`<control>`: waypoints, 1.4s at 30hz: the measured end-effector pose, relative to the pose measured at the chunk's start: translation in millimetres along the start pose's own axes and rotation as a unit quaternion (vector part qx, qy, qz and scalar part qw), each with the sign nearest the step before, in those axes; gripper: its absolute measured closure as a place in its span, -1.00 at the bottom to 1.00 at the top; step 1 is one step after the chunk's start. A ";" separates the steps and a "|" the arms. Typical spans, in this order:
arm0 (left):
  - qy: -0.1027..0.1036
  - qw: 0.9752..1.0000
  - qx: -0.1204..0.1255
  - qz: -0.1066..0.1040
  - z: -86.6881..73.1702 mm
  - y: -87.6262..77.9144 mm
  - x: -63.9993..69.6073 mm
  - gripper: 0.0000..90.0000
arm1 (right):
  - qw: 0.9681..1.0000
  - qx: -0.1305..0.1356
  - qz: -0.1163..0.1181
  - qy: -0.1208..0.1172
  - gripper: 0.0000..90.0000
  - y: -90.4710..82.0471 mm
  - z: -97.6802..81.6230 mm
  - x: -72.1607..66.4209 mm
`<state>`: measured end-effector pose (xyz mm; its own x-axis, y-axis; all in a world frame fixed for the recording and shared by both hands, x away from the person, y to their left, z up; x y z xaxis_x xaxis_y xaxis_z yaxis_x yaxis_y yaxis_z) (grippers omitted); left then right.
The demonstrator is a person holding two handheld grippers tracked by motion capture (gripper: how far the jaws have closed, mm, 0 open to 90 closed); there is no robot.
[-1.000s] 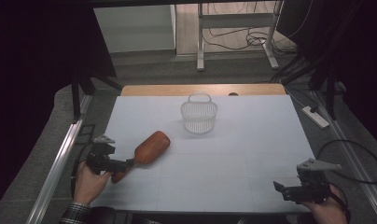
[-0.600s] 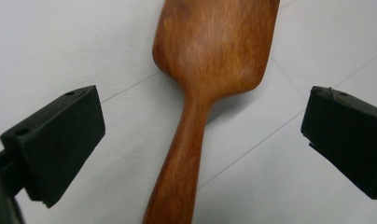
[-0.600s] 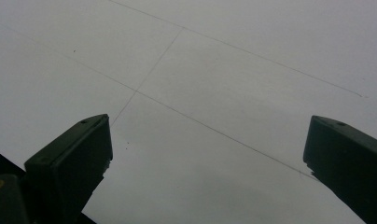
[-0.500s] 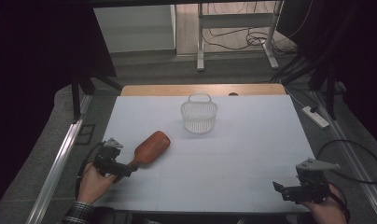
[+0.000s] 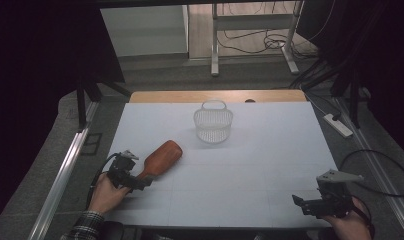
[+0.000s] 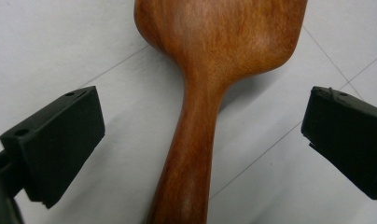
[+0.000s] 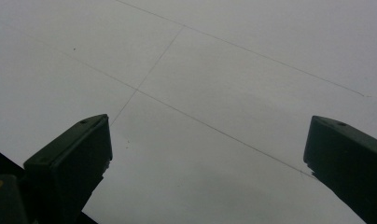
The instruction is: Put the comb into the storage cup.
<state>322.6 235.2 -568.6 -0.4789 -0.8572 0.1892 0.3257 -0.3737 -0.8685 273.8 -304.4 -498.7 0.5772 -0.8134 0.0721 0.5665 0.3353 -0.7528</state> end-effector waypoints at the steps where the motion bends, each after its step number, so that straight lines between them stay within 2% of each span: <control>1: -0.004 1.000 -0.008 -0.003 -0.5 2.4 -0.9 -1.00 | 1.000 0.000 0.000 0.000 -0.98 0.0 0.0 0.0; 9: -0.007 1.000 -0.020 -0.008 0.2 5.7 -1.3 -1.00 | 1.000 0.000 -0.001 -0.001 -0.98 -0.1 -0.1 -0.1; 12: 0.000 1.000 -0.023 0.000 -0.1 6.2 -1.6 -1.00 | 1.000 0.000 -0.002 -0.002 -0.98 -0.1 -0.1 -0.2; 13: 0.005 1.000 -0.023 0.011 -0.1 5.4 -2.1 -0.95 | 1.000 0.000 -0.002 -0.002 -0.98 -0.2 -0.1 -0.2; 14: 0.008 1.000 -0.021 0.012 0.1 4.5 -2.1 -0.85 | 1.000 -0.001 -0.002 -0.002 -0.98 -0.3 -0.2 -0.1; 16: 0.010 1.000 -0.017 0.007 0.4 2.9 -1.7 -0.61 | 1.000 -0.001 -0.002 -0.001 -0.98 -0.1 -0.2 -0.1; 17: 0.011 1.000 -0.017 0.004 0.3 2.7 -1.6 -0.39 | 1.000 -0.001 -0.003 -0.001 -0.98 -0.1 -0.3 -0.1; 18: 0.012 1.000 -0.018 0.002 0.1 2.9 -1.6 -0.39 | 1.000 -0.001 -0.003 -0.001 -0.98 -0.1 -0.3 -0.1; 19: 0.012 1.000 -0.020 0.001 -0.2 3.7 -1.9 -0.23 | 1.000 -0.001 -0.003 -0.002 -0.98 -0.1 -0.3 -0.1; 20: 0.012 1.000 -0.023 0.003 -0.3 4.0 -2.3 -0.23 | 1.000 -0.001 -0.003 -0.002 -0.98 -0.1 -0.3 -0.1; 21: 0.012 1.000 -0.025 0.002 -0.4 4.4 -2.9 -0.08 | 1.000 -0.001 -0.003 -0.002 -0.98 0.0 -0.2 -0.2; 23: 0.013 1.000 -0.026 0.001 -0.1 4.9 -3.6 -0.03 | 1.000 -0.001 -0.003 -0.002 -0.98 0.0 -0.3 -0.2; 25: 0.014 1.000 -0.028 -0.002 0.1 5.6 -3.7 0.15 | 1.000 -0.002 -0.004 -0.002 -0.98 0.1 -0.3 -0.1; 32: 0.020 0.999 -0.031 0.002 1.4 6.7 -3.9 0.41 | 1.000 -0.003 -0.004 -0.002 -0.98 0.2 -0.4 -0.1; 35: 0.023 0.999 -0.030 0.004 1.4 6.8 -4.0 0.43 | 1.000 -0.003 -0.004 -0.002 -0.98 0.3 -0.4 -0.1; 37: 0.028 0.999 -0.030 0.000 1.2 6.7 -3.5 0.47 | 1.000 -0.003 -0.005 -0.002 -0.98 0.3 -0.4 -0.3; 39: 0.038 0.999 -0.033 -0.014 1.0 6.9 -0.7 0.55 | 1.000 -0.003 -0.005 -0.002 -0.98 0.3 -0.3 -0.3; 40: 0.033 0.999 -0.034 -0.015 1.4 7.2 0.0 0.57 | 1.000 -0.003 -0.005 -0.002 -0.98 0.3 -0.3 -0.3; 42: 0.040 0.999 -0.033 -0.012 1.7 6.7 0.1 0.58 | 1.000 -0.003 -0.005 -0.003 -0.98 0.3 -0.4 -0.3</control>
<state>326.1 231.9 -573.6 -0.5510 -0.8157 0.1760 0.2596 -0.3680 -0.8929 273.6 -304.3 -499.2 0.5743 -0.8144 0.0833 0.5686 0.3236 -0.7563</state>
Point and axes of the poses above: each handheld gripper's, and its own axes: y roughly forward along the jaws, z roughly out of its top, x roughly to its right, the point moved 6 cm from there along y, roughly forward along the jaws, and after that the axes turned 6 degrees about -y, right-handed, at the moved point
